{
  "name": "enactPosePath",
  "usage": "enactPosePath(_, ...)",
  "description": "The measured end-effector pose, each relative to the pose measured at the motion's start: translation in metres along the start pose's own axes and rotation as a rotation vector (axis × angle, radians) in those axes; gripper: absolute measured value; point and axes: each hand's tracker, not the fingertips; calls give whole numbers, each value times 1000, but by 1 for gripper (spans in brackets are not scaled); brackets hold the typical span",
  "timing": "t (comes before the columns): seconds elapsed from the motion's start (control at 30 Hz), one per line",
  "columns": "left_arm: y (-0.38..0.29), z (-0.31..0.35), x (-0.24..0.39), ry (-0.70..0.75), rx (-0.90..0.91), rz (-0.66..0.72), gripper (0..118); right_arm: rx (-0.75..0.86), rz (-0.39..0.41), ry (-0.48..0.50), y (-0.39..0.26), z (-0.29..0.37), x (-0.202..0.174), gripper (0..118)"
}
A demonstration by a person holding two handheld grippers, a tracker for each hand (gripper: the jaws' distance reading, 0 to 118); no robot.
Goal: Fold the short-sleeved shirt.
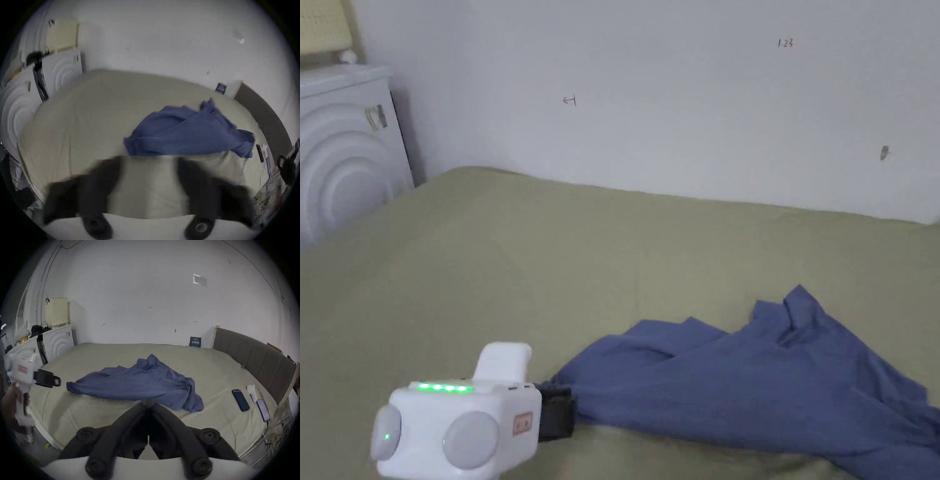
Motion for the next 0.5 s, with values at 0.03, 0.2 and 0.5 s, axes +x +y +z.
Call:
enactPosePath(0.03, 10, -21, -12, 18, -66, 26, 118, -21, -13, 26, -1, -6, 4, 2)
enactPosePath(0.2, 22, -76, -30, 33, -39, 82, 118, -108, -10, 27, -7, -23, 15, 2)
enactPosePath(0.5, 10, -98, -7, -6, -34, 53, 8, -151, -66, 23, -9, -37, 36, 2)
